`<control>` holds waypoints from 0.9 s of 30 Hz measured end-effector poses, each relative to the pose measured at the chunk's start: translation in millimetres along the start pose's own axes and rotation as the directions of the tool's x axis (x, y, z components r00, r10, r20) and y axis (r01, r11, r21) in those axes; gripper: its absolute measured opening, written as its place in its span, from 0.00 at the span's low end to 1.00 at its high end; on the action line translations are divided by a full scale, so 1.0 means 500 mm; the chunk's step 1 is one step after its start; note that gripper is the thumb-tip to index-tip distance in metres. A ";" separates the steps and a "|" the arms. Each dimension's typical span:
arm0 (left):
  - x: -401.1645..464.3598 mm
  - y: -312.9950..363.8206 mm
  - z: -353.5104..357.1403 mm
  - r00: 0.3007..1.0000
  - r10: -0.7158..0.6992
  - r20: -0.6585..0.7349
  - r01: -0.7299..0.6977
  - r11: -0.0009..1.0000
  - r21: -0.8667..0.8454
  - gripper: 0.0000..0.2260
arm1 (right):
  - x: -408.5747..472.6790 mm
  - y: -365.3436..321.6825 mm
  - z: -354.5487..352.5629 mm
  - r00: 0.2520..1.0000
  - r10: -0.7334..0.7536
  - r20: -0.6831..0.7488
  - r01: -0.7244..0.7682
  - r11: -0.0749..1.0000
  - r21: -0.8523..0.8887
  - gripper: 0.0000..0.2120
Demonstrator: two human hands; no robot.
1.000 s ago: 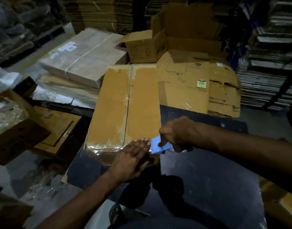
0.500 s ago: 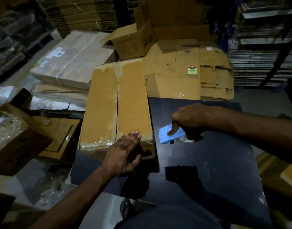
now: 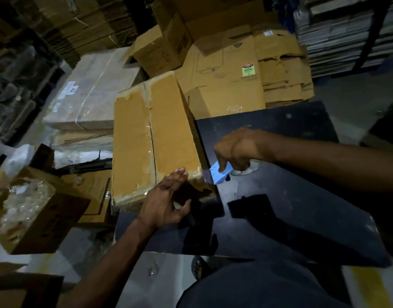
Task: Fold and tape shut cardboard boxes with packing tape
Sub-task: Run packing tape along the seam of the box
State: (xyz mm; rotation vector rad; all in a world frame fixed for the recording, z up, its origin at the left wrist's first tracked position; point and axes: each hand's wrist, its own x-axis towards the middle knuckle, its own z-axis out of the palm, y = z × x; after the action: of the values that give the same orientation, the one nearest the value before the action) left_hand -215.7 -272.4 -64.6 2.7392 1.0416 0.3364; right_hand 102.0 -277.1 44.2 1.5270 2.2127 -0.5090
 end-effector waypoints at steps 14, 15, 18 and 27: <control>0.085 0.028 -0.065 0.985 0.105 0.140 -0.142 0.947 0.288 0.34 | 0.101 -0.097 0.016 0.996 0.049 -0.072 -0.064 0.971 -0.229 0.10; 0.095 0.029 -0.069 0.973 0.125 0.195 -0.183 0.932 0.314 0.36 | 0.103 -0.087 0.038 0.997 0.072 -0.037 -0.079 0.969 -0.233 0.08; 0.129 0.027 -0.074 0.940 0.155 0.305 -0.269 0.885 0.380 0.40 | 0.114 -0.038 0.117 0.989 0.125 0.078 -0.115 0.986 -0.120 0.02; 0.252 0.051 -0.063 0.788 0.166 0.592 -0.413 0.856 0.310 0.45 | 0.157 0.074 0.306 0.986 0.035 0.162 -0.080 0.957 0.280 0.20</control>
State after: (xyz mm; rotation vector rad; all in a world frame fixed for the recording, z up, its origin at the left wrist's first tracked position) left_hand -116.6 -203.5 -9.9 3.0731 0.5622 -0.7048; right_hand 129.7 -280.1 -129.5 1.6249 2.0361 -0.9306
